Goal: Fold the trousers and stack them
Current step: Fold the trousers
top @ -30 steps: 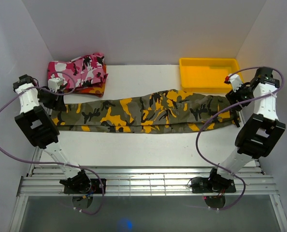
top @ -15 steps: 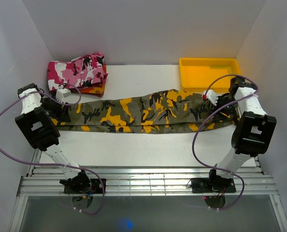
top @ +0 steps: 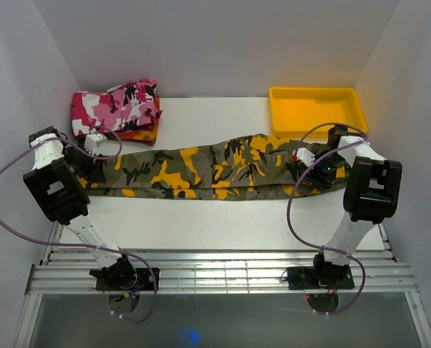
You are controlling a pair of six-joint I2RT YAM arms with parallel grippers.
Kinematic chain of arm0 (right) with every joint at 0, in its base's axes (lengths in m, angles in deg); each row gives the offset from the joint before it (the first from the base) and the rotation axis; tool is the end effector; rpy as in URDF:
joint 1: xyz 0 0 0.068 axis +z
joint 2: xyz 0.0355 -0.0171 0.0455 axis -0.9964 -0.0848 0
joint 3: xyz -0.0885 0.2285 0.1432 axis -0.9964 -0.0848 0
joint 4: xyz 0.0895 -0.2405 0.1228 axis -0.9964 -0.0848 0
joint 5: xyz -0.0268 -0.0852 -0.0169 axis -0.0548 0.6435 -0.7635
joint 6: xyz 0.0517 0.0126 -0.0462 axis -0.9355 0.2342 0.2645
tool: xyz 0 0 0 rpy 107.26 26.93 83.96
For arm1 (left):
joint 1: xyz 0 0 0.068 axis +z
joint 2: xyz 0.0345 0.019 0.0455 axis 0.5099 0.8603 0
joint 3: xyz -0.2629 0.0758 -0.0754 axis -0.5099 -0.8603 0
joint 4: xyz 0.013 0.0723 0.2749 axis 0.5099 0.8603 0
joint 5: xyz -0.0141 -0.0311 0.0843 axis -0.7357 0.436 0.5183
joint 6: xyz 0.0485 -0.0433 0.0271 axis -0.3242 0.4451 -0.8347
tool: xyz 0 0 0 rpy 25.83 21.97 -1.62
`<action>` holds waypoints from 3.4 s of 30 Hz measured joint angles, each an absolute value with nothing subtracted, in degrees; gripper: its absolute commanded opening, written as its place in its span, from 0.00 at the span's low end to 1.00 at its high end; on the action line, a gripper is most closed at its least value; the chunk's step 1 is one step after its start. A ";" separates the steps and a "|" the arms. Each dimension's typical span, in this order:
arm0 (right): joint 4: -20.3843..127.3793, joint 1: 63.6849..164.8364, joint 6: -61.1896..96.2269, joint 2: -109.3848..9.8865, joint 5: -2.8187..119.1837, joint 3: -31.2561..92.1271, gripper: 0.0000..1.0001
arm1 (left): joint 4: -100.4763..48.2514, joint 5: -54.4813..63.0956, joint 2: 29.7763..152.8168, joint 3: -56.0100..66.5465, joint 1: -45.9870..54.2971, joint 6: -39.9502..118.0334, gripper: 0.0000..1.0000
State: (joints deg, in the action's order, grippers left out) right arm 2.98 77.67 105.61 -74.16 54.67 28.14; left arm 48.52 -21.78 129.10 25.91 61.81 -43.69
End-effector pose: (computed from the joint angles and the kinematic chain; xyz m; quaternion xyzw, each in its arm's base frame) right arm 0.3672 -0.0369 0.1566 -0.6012 0.7910 0.0284 0.1096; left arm 0.3555 0.1769 0.2074 0.3195 0.9001 -0.2041 0.2146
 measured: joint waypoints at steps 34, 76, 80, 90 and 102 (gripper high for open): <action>9.65 76.40 102.68 -65.90 56.04 27.51 0.08 | 30.88 -17.89 120.81 0.28 61.83 -72.81 0.22; 8.62 76.10 102.70 -67.32 55.63 28.49 0.08 | 25.01 -18.79 120.01 0.01 60.35 -74.29 0.40; 8.58 75.90 102.70 -67.54 55.63 28.49 0.08 | 25.31 -18.22 120.38 0.01 60.17 -74.69 0.46; 8.55 75.70 102.70 -68.26 55.65 28.51 0.08 | 25.79 -17.80 120.36 -0.01 60.15 -75.50 0.23; 7.55 73.65 102.50 -68.52 53.55 30.77 0.08 | 24.15 -20.16 120.18 3.18 60.22 -70.16 0.00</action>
State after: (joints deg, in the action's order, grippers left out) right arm 7.55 73.65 102.50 -68.52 53.55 30.77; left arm 24.15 -20.16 120.18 3.18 60.22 -70.16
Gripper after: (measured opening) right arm 0.088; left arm 0.021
